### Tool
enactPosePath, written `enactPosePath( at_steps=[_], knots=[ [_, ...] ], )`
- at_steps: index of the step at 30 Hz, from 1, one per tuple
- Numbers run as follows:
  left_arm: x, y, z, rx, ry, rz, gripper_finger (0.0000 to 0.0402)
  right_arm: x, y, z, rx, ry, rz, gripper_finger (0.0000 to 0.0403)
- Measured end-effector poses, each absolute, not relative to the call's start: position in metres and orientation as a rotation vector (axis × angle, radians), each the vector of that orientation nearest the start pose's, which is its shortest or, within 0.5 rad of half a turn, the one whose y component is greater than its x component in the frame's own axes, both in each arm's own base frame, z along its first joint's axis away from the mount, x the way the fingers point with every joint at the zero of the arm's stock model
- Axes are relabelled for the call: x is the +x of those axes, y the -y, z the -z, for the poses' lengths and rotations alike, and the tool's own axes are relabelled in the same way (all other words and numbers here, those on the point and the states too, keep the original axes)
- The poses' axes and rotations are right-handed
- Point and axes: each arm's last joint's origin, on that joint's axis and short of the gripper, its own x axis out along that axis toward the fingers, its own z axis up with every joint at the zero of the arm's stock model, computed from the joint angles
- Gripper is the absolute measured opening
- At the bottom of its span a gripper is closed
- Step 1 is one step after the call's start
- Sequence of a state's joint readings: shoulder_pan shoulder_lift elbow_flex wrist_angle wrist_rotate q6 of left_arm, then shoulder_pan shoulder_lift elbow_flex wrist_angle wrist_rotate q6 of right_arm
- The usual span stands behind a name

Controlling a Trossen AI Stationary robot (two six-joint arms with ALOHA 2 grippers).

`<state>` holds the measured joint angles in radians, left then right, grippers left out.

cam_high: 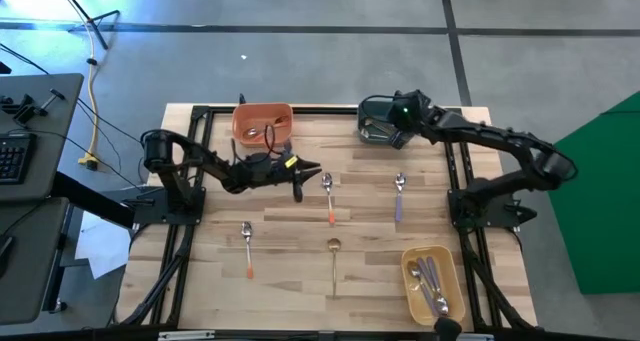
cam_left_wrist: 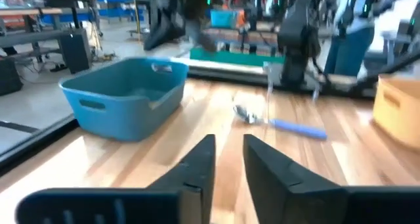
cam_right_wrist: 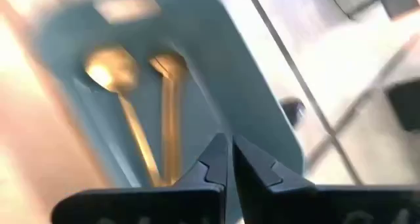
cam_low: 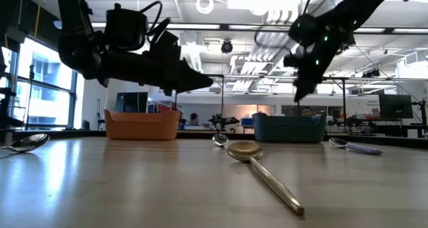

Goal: Sort silverware by color (type)
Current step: Put the orange spoon into the orange bin

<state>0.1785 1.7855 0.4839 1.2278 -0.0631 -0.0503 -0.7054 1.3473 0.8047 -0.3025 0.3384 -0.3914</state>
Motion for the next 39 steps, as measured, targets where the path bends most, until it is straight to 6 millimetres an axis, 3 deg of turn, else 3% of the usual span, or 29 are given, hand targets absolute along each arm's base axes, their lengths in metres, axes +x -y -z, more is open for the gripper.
enactPosePath(
  at_steps=[4, 8, 13, 18, 22, 26, 39],
  knots=[
    [0.291, -0.047, -0.129, -0.021, -0.127, -0.217, 0.0025, 0.203, 0.155, -0.229, -0.115, -0.849, 0.682, 0.0005],
    [0.291, -0.043, -0.126, -0.061, -0.152, -0.233, 0.0003, 0.218, 0.126, -0.223, -0.091, -0.662, 0.510, 0.0003],
    [0.292, -0.048, -0.115, -0.169, -0.288, -0.274, 0.0038, 0.234, 0.092, -0.215, -0.104, -0.520, 0.390, 0.0003],
    [0.301, -0.060, -0.110, -0.224, -0.453, -0.322, 0.0105, 0.243, 0.067, -0.213, -0.144, -0.409, 0.301, 0.0003],
    [0.310, -0.064, -0.114, -0.244, -0.445, -0.276, 0.0160, 0.245, 0.057, -0.214, -0.174, -0.376, 0.306, 0.0002],
    [0.314, -0.078, -0.105, -0.305, -0.497, -0.329, 0.0194, 0.245, 0.053, -0.213, -0.191, -0.386, 0.323, 0.0002],
    [0.341, -0.101, -0.078, -0.394, -0.510, -0.212, 0.0201, 0.246, 0.051, -0.212, -0.204, -0.396, 0.331, 0.0002]
  ],
)
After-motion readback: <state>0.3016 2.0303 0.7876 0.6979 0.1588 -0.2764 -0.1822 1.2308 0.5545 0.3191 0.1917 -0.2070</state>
